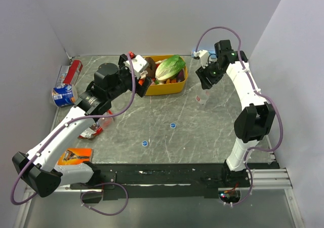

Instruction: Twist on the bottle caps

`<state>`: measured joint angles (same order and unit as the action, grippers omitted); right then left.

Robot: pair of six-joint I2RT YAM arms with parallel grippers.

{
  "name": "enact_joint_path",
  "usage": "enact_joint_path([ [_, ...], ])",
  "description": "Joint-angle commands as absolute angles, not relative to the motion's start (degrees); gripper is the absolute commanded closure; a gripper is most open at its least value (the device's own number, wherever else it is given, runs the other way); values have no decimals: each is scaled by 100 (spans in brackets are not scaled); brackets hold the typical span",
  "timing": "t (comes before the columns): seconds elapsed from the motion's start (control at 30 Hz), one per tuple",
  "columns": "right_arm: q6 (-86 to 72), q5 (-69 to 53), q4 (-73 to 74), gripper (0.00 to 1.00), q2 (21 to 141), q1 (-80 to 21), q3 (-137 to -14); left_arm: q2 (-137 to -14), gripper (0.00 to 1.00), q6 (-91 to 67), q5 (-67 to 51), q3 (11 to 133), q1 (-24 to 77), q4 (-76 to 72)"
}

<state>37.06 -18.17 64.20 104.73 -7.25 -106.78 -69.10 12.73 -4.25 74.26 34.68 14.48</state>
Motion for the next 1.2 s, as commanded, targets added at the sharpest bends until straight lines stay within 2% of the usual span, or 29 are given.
enact_joint_path([
  [0.0,3647,-1819,6249,31,10459,-729,-10863,-6873,4,1248,-501,7418,3437,1292],
  [0.1,3665,-1907,6275,13,10442,-729,-11020,-6864,4,1266,-484,7418,3428,1336],
  [0.23,3700,-1977,6354,1,10284,-721,-11223,-6803,4,1371,-422,7427,3419,1476],
  [0.4,3718,-2337,6688,0,9994,-765,-11846,-6627,4,1380,-229,7506,3288,1810],
  [0.5,3692,-2995,6435,0,9565,-931,-11814,-6399,4,1047,-27,7524,2788,1811],
  [0.6,3244,-3830,5390,0,8933,-1404,-11069,-6214,4,721,474,7453,2015,1706],
  [0.67,3094,-4208,4793,0,8737,-2063,-10724,-6214,4,790,650,7400,1505,1539],
  [0.77,3076,-4578,4510,0,8780,-2969,-10653,-6582,4,1097,256,7759,933,1503],
  [0.9,3023,-4763,4140,0,8929,-3822,-10564,-7722,4,1100,-87,9364,100,2510],
  [0.93,3110,-4755,4148,0,8947,-3945,-10538,-8422,4,916,-192,10552,10,3027],
  [1.0,3181,-4633,4131,0,8930,-4192,-10346,-9154,4,923,-631,11894,-271,4626],
  [1.03,3199,-4554,4035,0,8912,-4253,-10249,-9776,4,1193,-746,13110,-272,5102],
  [1.07,3269,-4509,4025,0,8912,-4306,-10126,-10008,4,1308,-834,13618,-281,5846],
  [1.1,3304,-4465,4008,0,8947,-4350,-10108,-10159,4,1370,-765,13988,-290,6019],
  [1.17,3357,-4526,4034,0,9078,-4360,-10142,-9855,4,1275,-267,13652,-325,5725],
])
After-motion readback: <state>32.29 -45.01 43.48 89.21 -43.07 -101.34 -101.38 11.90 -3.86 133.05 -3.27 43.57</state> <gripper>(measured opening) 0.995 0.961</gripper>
